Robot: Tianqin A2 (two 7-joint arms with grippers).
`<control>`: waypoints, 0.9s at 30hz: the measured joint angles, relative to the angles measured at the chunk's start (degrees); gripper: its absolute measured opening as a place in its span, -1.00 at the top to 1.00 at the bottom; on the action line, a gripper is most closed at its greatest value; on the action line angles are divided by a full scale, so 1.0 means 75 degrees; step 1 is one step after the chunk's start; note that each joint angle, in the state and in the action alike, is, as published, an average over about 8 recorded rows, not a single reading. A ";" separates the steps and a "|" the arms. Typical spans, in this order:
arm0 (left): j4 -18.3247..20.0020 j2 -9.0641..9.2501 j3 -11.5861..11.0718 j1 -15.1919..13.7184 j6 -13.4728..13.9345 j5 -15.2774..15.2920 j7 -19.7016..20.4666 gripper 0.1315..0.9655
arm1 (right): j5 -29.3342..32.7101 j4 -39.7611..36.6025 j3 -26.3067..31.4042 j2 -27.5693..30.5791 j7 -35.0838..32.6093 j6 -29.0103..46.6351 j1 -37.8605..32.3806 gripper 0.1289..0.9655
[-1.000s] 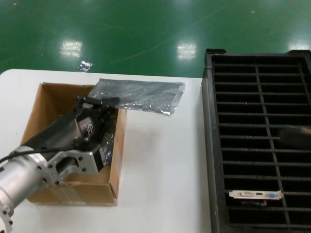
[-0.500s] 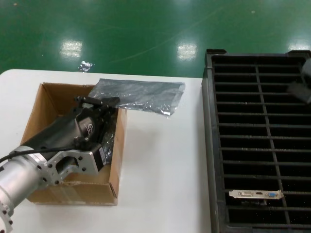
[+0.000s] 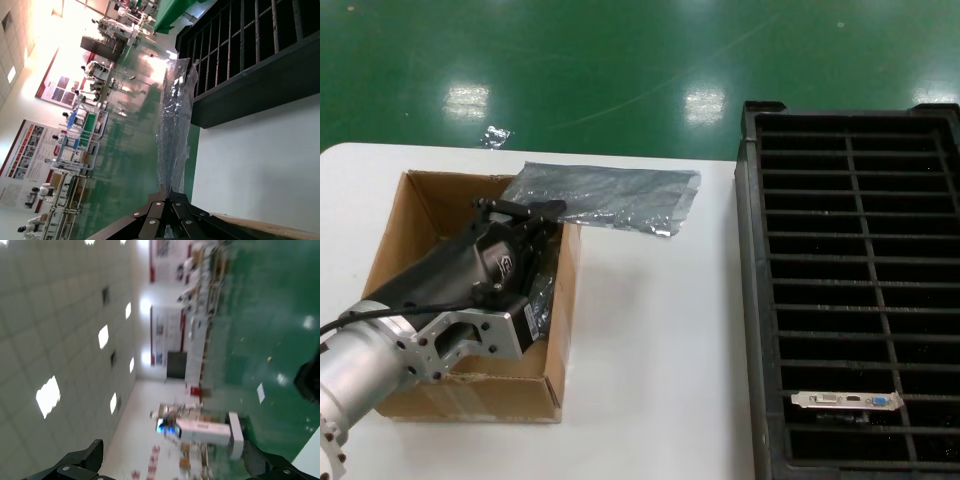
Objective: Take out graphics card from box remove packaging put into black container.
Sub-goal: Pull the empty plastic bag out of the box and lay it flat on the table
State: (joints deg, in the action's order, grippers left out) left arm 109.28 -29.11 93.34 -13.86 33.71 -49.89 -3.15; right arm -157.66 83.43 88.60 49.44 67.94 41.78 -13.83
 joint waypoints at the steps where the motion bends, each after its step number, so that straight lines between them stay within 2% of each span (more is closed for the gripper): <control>1: 0.0000 0.0000 0.0000 0.0000 0.0000 0.0000 0.0000 0.98 | -0.0002 0.0038 -0.0077 -0.0068 0.0129 -0.0156 0.0089 -1.00; 13: 0.0000 0.0000 0.0000 0.0000 0.0000 0.0000 0.0000 0.98 | -0.0008 0.0027 -0.0759 -0.1048 0.1590 -0.1850 0.0629 -1.00; 27: 0.0000 0.0000 0.0000 0.0000 0.0000 0.0000 0.0000 0.98 | 0.0014 0.0034 -0.0800 -0.1147 0.2002 -0.2207 0.0645 -1.00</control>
State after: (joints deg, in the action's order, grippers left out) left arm 109.28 -29.11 93.34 -13.86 33.71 -49.89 -3.15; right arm -157.55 83.68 82.60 40.84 82.95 25.23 -8.99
